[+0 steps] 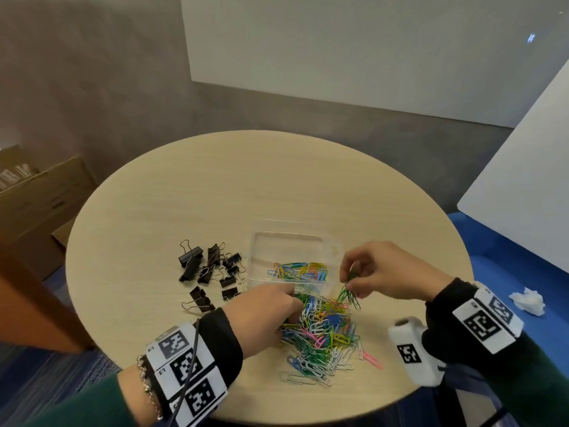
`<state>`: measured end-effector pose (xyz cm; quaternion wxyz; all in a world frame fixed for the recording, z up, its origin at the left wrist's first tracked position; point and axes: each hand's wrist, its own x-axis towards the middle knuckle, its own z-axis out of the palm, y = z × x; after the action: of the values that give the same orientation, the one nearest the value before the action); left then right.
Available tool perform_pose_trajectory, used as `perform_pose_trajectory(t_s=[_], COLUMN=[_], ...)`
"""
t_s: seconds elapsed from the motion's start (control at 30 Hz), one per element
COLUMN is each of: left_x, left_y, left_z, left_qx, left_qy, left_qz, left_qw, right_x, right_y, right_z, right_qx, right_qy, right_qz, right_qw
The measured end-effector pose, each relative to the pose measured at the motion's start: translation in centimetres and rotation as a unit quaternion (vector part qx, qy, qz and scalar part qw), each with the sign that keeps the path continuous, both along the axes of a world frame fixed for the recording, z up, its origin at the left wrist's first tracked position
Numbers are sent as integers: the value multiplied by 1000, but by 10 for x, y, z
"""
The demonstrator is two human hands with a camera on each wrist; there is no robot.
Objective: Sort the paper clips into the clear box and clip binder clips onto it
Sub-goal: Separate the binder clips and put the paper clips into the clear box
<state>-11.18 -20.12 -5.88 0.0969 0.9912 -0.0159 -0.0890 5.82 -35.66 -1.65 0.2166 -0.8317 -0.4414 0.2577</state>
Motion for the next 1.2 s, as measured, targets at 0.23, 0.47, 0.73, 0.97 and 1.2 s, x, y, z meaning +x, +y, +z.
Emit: perform_pose_trajectory(t_s=[0.23, 0.47, 0.73, 0.97, 1.2], left_x=[1, 2, 3, 3, 5], left_y=[3, 11, 16, 29, 57], left_z=[2, 5, 8, 23, 48], left_qx=[-8, -28, -47, -119, -143], left_qy=[-7, -31, -39, -69, -119], left_qz=[1, -2, 4, 23, 79], left_qw=[1000, 999, 998, 990, 979], right_x=[-2, -14, -45, -29, -3], right_y=[22, 1, 7, 5, 8], right_z=[-7, -7, -43, -39, -3], right_qx=[155, 46, -119, -80, -14], right_qy=[-60, -152, -211, -139, -51], right_qz=[-48, 45, 129, 130, 107], right_qw=[985, 986, 962, 978, 993])
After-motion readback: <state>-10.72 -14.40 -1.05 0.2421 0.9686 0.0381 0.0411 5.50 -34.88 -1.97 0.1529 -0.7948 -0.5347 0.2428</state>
